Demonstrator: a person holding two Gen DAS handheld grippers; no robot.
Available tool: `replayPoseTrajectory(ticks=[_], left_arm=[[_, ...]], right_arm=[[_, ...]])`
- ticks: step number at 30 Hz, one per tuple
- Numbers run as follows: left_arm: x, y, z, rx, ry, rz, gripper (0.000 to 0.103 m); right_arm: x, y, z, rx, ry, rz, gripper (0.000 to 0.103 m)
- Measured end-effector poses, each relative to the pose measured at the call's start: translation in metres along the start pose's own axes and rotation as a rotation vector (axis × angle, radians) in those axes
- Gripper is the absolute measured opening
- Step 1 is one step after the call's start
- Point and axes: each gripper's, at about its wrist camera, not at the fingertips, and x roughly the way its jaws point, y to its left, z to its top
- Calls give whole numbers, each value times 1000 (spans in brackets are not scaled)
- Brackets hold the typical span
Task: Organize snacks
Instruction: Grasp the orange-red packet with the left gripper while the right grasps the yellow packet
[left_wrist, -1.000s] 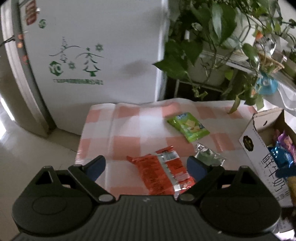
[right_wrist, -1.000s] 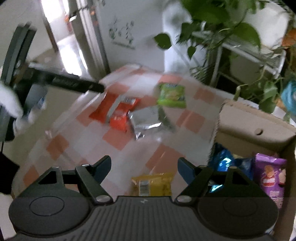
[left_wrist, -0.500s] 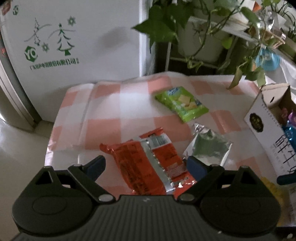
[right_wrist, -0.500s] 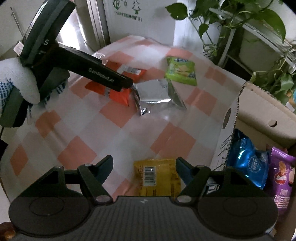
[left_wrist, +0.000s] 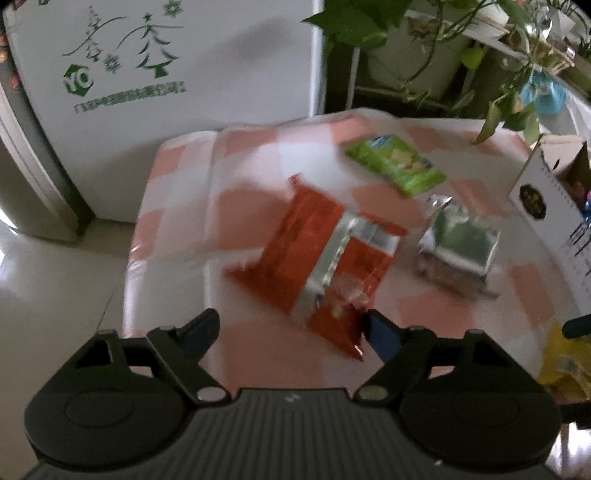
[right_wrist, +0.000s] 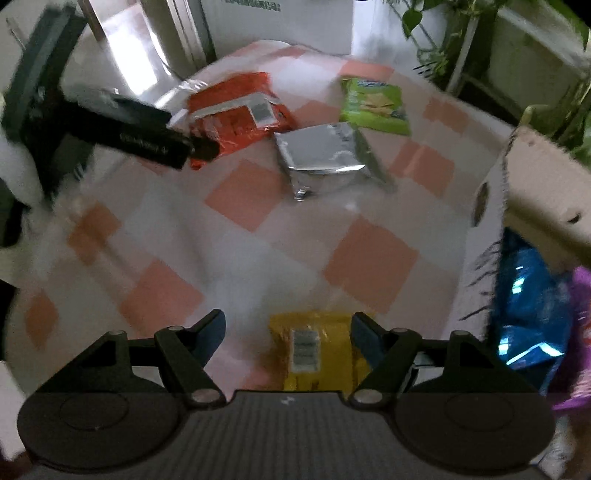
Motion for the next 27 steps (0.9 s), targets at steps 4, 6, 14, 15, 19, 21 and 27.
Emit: replayPoseTrajectory(ticks=[4,6,14,15,19,21,27], left_arm=[[-9,4,-1,52,-31,-11,85],[-15,2,4,65,-61,-38,85],[-12,-19,21,189,-134,-44,89],[-10,-21,21,203,-133,-35,89],[-1,-24,25,207,-135,-35,90],[3,-24,26,210,-133,-35,90],[15,-29,27,210,-124,-39,89]], right_arm=[[-19,-3,5,-11,-76,-52,79],[-21,-11,5,24,-77,-62,79],[-8,0,-2,-79,-2,-150,80],[-5,3,-4,-104,7,-163,80],[7,12,-8,-153,53,-199,80],[10,16,-10,-185,70,-214,80],[18,18,-7,-166,67,-182,73]])
